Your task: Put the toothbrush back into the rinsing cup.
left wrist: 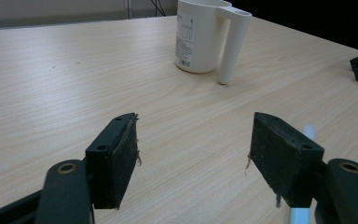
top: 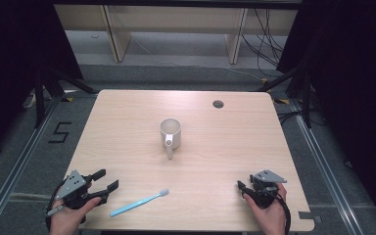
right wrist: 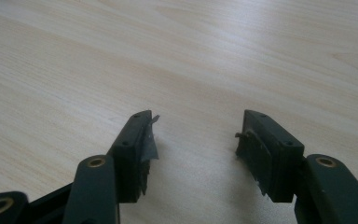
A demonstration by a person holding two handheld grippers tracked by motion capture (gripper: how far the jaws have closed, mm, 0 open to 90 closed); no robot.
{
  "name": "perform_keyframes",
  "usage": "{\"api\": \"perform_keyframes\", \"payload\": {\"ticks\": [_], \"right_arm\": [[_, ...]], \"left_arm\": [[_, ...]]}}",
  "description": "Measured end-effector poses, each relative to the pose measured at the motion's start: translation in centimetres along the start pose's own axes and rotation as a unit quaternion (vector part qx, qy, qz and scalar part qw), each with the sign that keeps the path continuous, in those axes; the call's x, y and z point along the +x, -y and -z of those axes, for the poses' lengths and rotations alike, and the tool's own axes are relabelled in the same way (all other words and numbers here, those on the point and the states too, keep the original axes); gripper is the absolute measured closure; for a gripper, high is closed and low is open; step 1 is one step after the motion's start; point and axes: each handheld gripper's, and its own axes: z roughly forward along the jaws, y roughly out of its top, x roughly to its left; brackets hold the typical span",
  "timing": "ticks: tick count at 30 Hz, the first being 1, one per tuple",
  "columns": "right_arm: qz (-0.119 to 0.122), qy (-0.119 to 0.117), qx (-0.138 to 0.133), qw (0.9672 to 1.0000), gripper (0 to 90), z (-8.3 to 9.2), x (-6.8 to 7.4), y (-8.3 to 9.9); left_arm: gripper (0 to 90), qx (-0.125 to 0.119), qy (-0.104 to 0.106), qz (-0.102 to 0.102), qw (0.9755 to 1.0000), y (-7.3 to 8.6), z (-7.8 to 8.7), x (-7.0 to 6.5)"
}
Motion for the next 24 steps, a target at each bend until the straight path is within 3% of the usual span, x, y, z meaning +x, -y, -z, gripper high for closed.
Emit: {"api": "perform_keyframes", "payload": {"ticks": [2,5,8,9,12,13,14,15,16,17,20,21,22,24], "right_arm": [[0.002,0.011,0.007,0.9999,43.4,-0.1,0.1,-0.1],[-0.005,0.004,0.004,1.0000,43.2,0.0,0.1,-0.1],[-0.005,0.003,0.001,1.0000,42.3,0.0,0.1,-0.1],[-0.005,-0.001,0.011,0.9999,41.8,0.0,0.1,-0.1],[-0.002,0.006,0.007,1.0000,41.0,0.0,0.0,-0.1],[-0.002,0.006,0.007,1.0000,41.0,0.0,0.0,-0.1],[-0.006,-0.003,0.006,1.0000,40.8,0.0,0.1,-0.1],[-0.007,0.005,0.006,0.9999,40.7,0.0,0.1,-0.1],[-0.005,0.006,0.007,0.9999,40.4,0.1,0.1,-0.1],[-0.007,0.007,0.008,0.9999,40.1,0.1,0.1,-0.1],[-0.025,0.005,0.015,0.9996,39.9,0.1,0.4,-0.1],[0.000,0.006,0.009,0.9999,39.9,0.0,0.1,-0.2],[-0.002,0.008,0.009,0.9999,39.9,0.1,0.1,-0.1],[-0.002,0.008,0.009,0.9999,40.0,0.0,0.1,-0.2]], "left_arm": [[31.2,0.003,0.002,-0.001,1.0000,-0.1,0.0,0.0],[30.5,0.013,-0.001,-0.015,0.9998,-0.6,-0.1,-0.1],[30.6,0.018,0.013,-0.031,0.9993,-1.4,-0.1,-0.4],[30.7,0.021,0.020,-0.036,0.9989,-1.6,-0.1,-0.5],[31.6,0.052,0.046,-0.067,0.9954,-2.4,-0.1,-0.9],[32.1,0.052,0.046,-0.067,0.9954,-2.4,-0.1,-0.9],[32.5,0.079,0.074,-0.094,0.9897,-2.7,-0.2,-1.3],[32.7,0.079,0.074,-0.094,0.9897,-2.7,-0.2,-1.3],[33.6,0.100,0.079,-0.113,0.9854,-2.9,-0.3,-1.8],[34.8,0.100,0.079,-0.113,0.9854,-2.9,-0.3,-1.8],[37.9,0.135,0.089,-0.126,0.9787,-3.3,-0.6,-2.3],[39.1,0.142,0.093,-0.129,0.9769,-3.5,-0.7,-2.3],[39.8,0.151,0.098,-0.134,0.9744,-3.7,-0.9,-2.4],[41.4,0.174,0.106,-0.155,0.9667,-4.1,-1.1,-2.6]]}}
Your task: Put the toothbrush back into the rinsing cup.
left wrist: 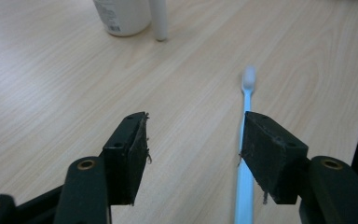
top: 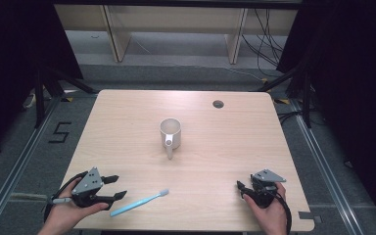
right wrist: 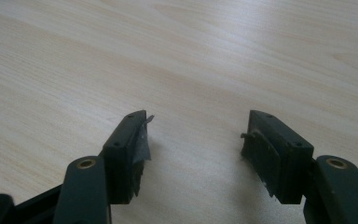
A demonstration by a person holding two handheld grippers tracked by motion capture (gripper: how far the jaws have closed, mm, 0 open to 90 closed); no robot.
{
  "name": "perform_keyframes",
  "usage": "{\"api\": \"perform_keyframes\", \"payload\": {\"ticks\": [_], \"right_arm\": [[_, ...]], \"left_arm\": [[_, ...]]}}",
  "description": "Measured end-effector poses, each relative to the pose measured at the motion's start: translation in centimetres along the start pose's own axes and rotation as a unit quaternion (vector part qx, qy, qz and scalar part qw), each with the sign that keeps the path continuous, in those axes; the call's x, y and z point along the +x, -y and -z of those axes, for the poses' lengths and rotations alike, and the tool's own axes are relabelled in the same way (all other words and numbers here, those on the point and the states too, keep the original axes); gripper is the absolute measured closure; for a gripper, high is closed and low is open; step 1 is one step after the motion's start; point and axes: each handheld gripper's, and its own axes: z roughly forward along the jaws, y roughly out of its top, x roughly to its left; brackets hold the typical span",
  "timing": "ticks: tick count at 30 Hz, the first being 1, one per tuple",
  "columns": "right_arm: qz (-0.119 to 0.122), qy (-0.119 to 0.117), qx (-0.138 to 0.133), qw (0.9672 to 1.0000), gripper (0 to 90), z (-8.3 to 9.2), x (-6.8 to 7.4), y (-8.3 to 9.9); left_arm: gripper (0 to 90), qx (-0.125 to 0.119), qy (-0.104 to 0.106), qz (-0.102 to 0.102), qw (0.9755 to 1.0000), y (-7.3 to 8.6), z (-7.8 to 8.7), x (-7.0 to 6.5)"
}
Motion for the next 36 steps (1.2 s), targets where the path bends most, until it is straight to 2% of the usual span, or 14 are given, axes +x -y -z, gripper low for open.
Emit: {"api": "perform_keyframes", "payload": {"ticks": [6,9,12,15,16,18,19,20,21,24,26,31,34,36], "right_arm": [[0.001,0.000,0.000,1.0000,39.9,0.0,0.0,0.0],[0.002,0.007,0.002,1.0000,40.0,0.0,0.0,0.0],[-0.001,0.005,0.000,1.0000,40.0,0.0,0.0,0.0],[-0.001,0.006,-0.002,1.0000,39.9,0.0,0.0,0.0],[-0.001,0.006,-0.002,1.0000,40.0,0.0,0.0,0.0],[-0.001,0.006,-0.002,1.0000,40.0,0.0,0.0,0.0],[-0.001,0.006,-0.002,1.0000,40.0,0.0,0.0,0.0],[-0.001,0.006,-0.002,1.0000,39.9,0.0,0.0,0.0],[0.000,0.005,-0.002,1.0000,39.9,0.0,0.0,0.0],[-0.002,0.005,-0.001,1.0000,40.0,0.0,0.0,0.0],[-0.001,0.005,-0.001,1.0000,40.0,0.0,0.0,0.0],[-0.008,-0.005,0.002,0.9999,40.0,-0.1,0.1,0.0],[-0.006,-0.001,0.001,1.0000,40.0,0.0,0.1,0.0],[-0.009,-0.005,0.002,0.9999,40.0,-0.1,0.1,0.0]], "left_arm": [[43.9,0.069,0.028,-0.033,0.9967,-1.2,-0.5,-0.4],[46.0,0.084,0.030,-0.048,0.9948,-1.7,-1.0,-0.6],[48.3,0.088,0.045,-0.041,0.9943,-2.2,-1.6,-1.1],[49.4,0.117,0.047,-0.058,0.9903,-2.4,-2.3,-1.5],[50.2,0.117,0.047,-0.058,0.9903,-2.4,-2.3,-1.5],[51.0,0.146,0.057,-0.072,0.9850,-2.5,-3.0,-1.6],[51.3,0.146,0.057,-0.072,0.9850,-2.5,-3.0,-1.6],[51.4,0.164,0.058,-0.091,0.9806,-2.7,-3.3,-1.6],[51.4,0.169,0.059,-0.098,0.9790,-2.7,-3.5,-1.7],[51.6,0.180,0.070,-0.093,0.9768,-2.8,-4.0,-1.9],[51.7,0.200,0.073,-0.107,0.9713,-3.1,-4.2,-2.0],[52.3,0.232,0.082,-0.114,0.9626,-3.8,-4.8,-2.4],[53.4,0.261,0.082,-0.123,0.9541,-4.2,-5.3,-2.3],[53.9,0.275,0.085,-0.122,0.9500,-4.5,-5.6,-2.3]]}}
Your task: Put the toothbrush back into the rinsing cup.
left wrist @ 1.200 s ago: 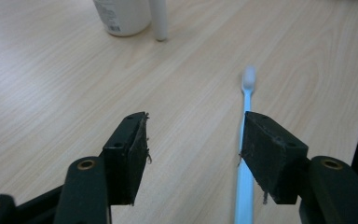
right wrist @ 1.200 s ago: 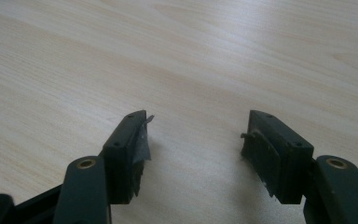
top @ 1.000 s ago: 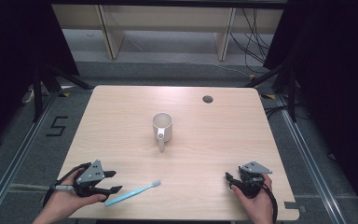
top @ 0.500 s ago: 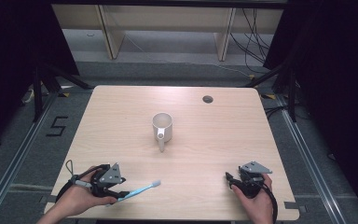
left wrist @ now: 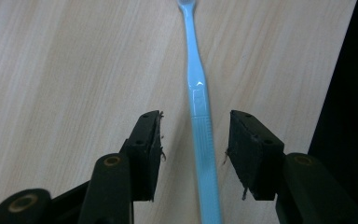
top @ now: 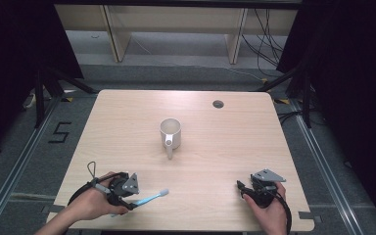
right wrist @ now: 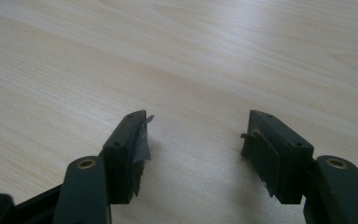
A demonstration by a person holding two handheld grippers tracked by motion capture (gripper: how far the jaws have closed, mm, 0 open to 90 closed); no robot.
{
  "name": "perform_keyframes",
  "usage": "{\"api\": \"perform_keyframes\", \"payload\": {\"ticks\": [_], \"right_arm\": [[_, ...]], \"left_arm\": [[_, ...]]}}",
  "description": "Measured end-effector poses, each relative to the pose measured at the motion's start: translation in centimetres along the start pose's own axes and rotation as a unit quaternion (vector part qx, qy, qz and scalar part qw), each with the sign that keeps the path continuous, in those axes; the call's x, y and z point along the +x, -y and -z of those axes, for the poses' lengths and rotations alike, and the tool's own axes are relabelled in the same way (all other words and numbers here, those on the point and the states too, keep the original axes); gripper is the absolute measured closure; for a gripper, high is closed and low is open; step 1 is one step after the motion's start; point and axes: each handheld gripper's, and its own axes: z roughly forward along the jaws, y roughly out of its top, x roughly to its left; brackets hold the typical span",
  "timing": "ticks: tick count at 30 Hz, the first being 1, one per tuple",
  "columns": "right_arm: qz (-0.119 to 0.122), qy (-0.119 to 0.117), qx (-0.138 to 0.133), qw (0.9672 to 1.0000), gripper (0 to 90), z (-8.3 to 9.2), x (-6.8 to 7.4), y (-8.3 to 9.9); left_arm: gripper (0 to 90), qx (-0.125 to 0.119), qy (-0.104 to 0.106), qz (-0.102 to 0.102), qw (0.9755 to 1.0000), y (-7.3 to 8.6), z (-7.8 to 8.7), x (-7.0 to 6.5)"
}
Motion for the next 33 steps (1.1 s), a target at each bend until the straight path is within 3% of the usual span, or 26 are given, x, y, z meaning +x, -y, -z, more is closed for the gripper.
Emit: {"api": "perform_keyframes", "payload": {"ticks": [9,19,29,31,33], "right_arm": [[0.007,0.006,-0.002,1.0000,39.9,0.0,-0.1,0.0],[0.008,0.009,-0.003,0.9999,39.9,0.1,-0.1,0.0],[0.015,0.009,-0.007,0.9998,39.9,0.0,-0.2,0.0],[0.017,0.008,-0.008,0.9998,40.0,0.0,-0.2,0.0],[0.014,0.008,-0.007,0.9998,39.9,0.0,-0.2,0.0]], "left_arm": [[58.1,0.053,0.025,0.003,0.9983,-0.7,-1.1,0.3],[62.6,0.065,0.030,0.011,0.9974,-1.5,-1.7,0.3],[64.9,0.080,0.037,0.028,0.9957,-1.6,-2.2,0.4],[65.2,0.078,0.040,0.040,0.9954,-1.6,-2.2,0.6],[65.3,0.078,0.039,0.035,0.9956,-1.6,-2.2,0.6]]}}
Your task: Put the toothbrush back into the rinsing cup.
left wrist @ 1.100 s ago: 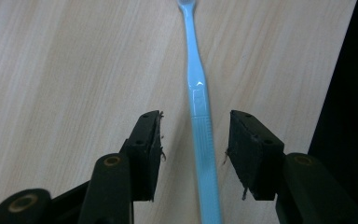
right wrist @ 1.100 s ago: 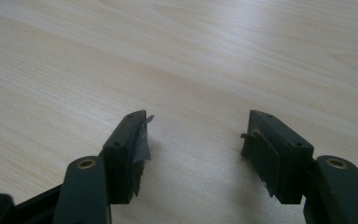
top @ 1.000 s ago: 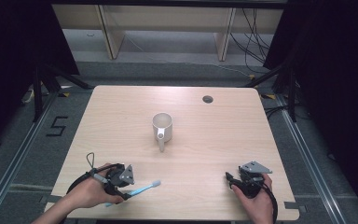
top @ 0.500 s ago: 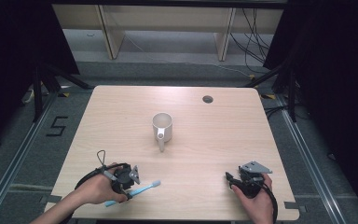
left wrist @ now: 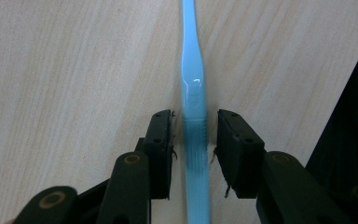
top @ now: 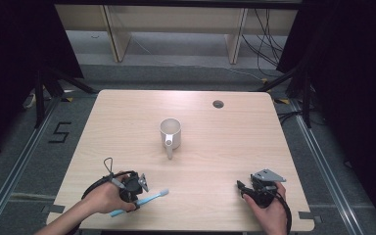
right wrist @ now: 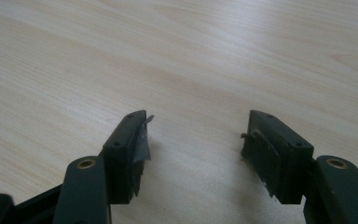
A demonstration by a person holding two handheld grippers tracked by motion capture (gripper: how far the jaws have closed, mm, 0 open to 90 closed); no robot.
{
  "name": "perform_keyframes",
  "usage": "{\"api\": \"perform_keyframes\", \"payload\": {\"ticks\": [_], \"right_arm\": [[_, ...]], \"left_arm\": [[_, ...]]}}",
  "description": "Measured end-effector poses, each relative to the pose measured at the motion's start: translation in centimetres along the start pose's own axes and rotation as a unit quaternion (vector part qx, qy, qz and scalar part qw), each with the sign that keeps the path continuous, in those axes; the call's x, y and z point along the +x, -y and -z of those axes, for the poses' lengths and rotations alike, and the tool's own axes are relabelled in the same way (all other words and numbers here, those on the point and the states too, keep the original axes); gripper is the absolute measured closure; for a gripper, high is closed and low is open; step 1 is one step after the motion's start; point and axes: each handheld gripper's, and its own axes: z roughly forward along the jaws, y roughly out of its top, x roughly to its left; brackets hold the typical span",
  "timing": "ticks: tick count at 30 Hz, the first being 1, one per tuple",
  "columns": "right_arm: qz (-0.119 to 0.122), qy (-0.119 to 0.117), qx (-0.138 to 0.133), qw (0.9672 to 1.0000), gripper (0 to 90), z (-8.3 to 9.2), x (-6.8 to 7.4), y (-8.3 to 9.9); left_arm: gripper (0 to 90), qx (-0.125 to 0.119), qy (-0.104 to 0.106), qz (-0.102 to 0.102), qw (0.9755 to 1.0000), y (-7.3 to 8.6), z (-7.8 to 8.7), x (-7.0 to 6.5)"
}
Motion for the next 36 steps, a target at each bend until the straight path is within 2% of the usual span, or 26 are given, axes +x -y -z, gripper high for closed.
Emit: {"api": "perform_keyframes", "payload": {"ticks": [6,7,8,10,12,13,15,16,17,23,29,33,36], "right_arm": [[0.003,-0.001,-0.002,1.0000,39.9,0.0,0.0,0.0],[-0.004,-0.012,0.000,0.9999,39.9,-0.1,0.0,0.0],[0.003,0.000,-0.002,1.0000,39.9,0.0,-0.1,0.0],[0.003,-0.001,-0.001,1.0000,39.9,0.0,0.0,0.0],[-0.004,-0.012,0.000,0.9999,39.9,-0.1,0.0,0.0],[0.003,-0.001,-0.002,1.0000,39.9,0.0,0.0,0.0],[0.003,-0.001,-0.002,1.0000,39.9,0.0,0.0,0.0],[-0.003,-0.008,-0.001,1.0000,39.9,-0.1,0.0,0.0],[0.003,-0.001,-0.002,1.0000,39.9,0.0,0.0,0.0],[0.003,-0.001,-0.002,1.0000,39.9,0.0,0.0,0.0],[0.003,-0.001,-0.002,1.0000,39.9,0.0,0.0,0.0],[0.003,-0.001,-0.002,1.0000,39.9,0.0,0.0,0.0],[0.003,-0.001,-0.002,1.0000,39.9,0.0,0.0,0.0]], "left_arm": [[65.0,0.014,-0.002,-0.012,0.9998,-0.2,-0.2,-0.1],[65.2,0.013,-0.003,-0.011,0.9999,-0.2,-0.2,-0.1],[65.6,0.013,-0.003,-0.012,0.9998,-0.2,-0.2,-0.2],[66.5,0.014,-0.005,-0.013,0.9998,-0.3,-0.2,-0.2],[67.8,0.018,-0.010,-0.014,0.9997,-0.4,-0.2,-0.3],[68.5,0.020,-0.011,-0.015,0.9996,-0.5,-0.2,-0.4],[69.9,0.024,-0.014,-0.019,0.9994,-0.5,-0.2,-0.5],[70.6,0.025,-0.015,-0.019,0.9994,-0.6,-0.2,-0.5],[71.0,0.025,-0.017,-0.018,0.9994,-0.6,-0.2,-0.7],[75.3,0.031,-0.023,-0.023,0.9990,-0.7,-0.2,-1.0],[77.6,0.027,-0.021,-0.010,0.9993,-0.6,-0.2,-1.0],[78.1,0.022,-0.024,-0.015,0.9994,-0.5,-0.2,-1.1],[78.1,0.009,-0.022,-0.021,0.9995,-0.3,-0.2,-1.2]]}}
